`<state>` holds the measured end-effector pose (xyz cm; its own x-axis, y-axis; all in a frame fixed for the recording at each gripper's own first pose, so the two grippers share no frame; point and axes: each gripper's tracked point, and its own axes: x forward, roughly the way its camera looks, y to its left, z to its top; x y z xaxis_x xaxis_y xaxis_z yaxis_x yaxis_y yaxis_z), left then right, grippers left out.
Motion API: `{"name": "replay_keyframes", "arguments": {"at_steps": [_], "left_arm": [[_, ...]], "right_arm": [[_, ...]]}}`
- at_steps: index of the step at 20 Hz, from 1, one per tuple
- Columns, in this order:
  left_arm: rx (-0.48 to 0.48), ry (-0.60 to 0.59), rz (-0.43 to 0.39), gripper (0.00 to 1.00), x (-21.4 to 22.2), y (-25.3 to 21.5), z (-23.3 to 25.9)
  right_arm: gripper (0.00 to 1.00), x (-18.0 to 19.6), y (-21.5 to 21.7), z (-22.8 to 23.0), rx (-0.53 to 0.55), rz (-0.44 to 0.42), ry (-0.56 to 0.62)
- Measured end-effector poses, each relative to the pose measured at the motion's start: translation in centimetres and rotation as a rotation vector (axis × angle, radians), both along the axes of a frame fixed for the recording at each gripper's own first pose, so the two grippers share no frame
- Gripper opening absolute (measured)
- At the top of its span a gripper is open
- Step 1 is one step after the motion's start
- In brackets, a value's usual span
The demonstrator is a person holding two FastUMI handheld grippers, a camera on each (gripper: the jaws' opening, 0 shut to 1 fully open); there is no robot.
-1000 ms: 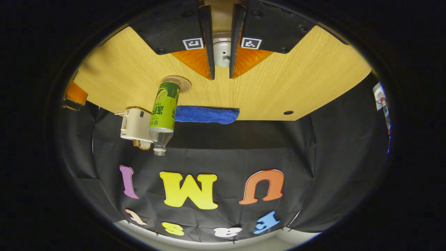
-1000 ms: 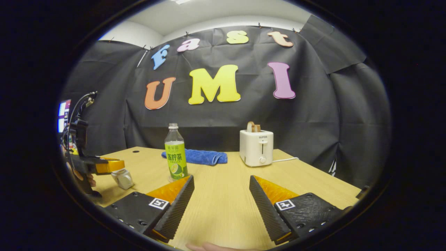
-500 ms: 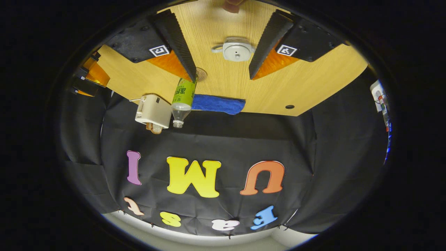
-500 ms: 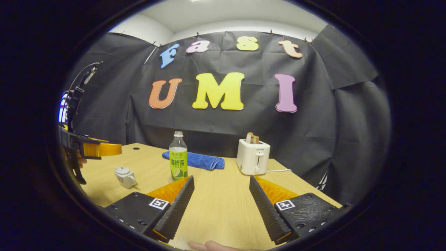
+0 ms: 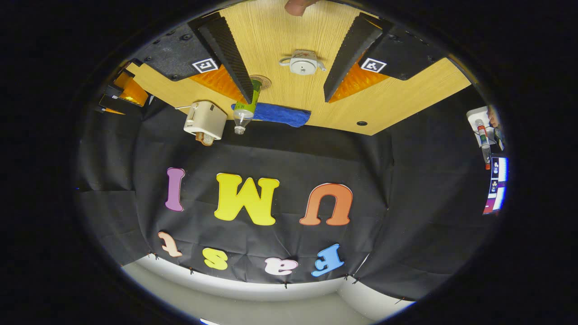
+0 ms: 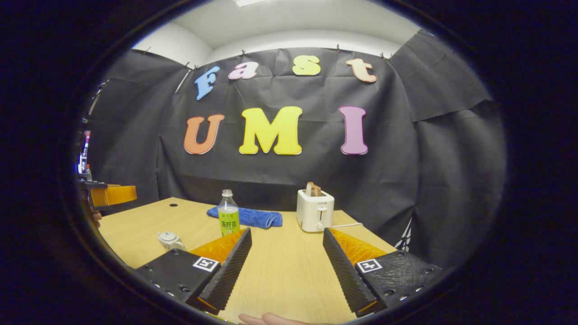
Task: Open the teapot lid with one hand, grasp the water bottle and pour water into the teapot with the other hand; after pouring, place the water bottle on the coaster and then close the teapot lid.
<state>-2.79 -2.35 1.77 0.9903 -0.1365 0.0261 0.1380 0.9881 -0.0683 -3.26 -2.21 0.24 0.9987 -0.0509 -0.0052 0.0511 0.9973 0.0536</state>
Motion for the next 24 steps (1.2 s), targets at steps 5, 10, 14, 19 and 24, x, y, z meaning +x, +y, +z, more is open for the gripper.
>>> {"name": "replay_keyframes", "arguments": {"at_steps": [5,10,14,19,24], "left_arm": [[0.034,-0.055,0.024,0.98,-0.6,-0.3,1.0],[0.046,-0.054,0.016,0.98,-0.7,-0.9,0.6],[0.049,-0.050,0.013,0.98,-0.5,-1.1,0.3],[0.045,-0.028,0.022,0.99,0.0,-0.8,-0.3],[0.042,-0.014,0.020,0.99,0.4,-0.9,-0.7]], "right_arm": [[0.94,-0.2,-0.6,0.5,0.005,-0.022,-0.031],[0.95,0.2,-0.7,-0.1,0.002,-0.014,-0.012],[0.97,0.4,-0.7,-0.6,0.002,-0.014,0.004],[0.95,0.7,-0.5,-1.0,-0.006,-0.008,0.012],[0.95,0.9,-0.4,-1.4,-0.009,-0.003,0.024]]}}
